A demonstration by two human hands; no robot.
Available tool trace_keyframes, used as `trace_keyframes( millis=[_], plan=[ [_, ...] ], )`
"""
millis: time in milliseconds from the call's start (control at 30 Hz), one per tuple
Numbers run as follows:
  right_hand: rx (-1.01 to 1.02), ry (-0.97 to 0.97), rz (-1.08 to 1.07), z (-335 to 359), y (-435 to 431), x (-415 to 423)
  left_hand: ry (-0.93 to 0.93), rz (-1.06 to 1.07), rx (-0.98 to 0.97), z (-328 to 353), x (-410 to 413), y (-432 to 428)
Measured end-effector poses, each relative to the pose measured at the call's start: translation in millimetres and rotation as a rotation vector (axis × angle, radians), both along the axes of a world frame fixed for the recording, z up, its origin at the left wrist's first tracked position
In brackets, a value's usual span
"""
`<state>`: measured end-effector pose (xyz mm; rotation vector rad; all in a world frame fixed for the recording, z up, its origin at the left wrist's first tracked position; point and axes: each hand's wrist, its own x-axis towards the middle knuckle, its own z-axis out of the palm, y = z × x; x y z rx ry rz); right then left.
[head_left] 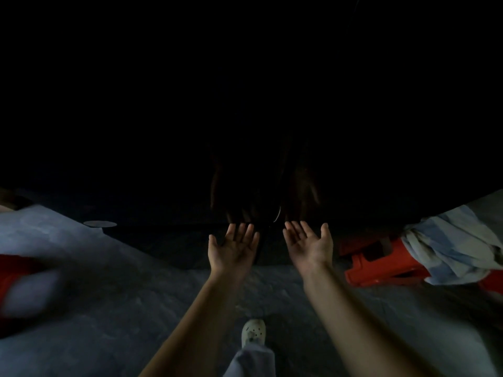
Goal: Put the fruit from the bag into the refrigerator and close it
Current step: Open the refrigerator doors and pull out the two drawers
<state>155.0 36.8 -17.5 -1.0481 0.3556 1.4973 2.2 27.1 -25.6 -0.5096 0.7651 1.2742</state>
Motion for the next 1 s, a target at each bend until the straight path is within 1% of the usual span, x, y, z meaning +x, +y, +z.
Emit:
trace_keyframes(
  millis=[133,300,500,700,833,1000],
  plan=[
    [0.017,0.071,-0.08,3,5,1,-0.001,0.022,0.002,1,1,3],
    [0.04,0.09,-0.134,2,7,3,-0.004,0.04,0.035,-1,-2,6],
    [0.085,0.161,-0.132,-2,8,10,-0.04,0.052,0.067,-5,0,9],
    [0.121,0.059,-0.035,-4,9,12,-0.053,0.034,0.094,0,-2,9],
    [0.128,-0.002,-0.026,-3,6,13,0.022,-0.033,0.122,5,-1,7],
    [0.102,-0.081,0.009,-3,2,13,0.064,-0.088,0.153,0,-3,7]
  ],
)
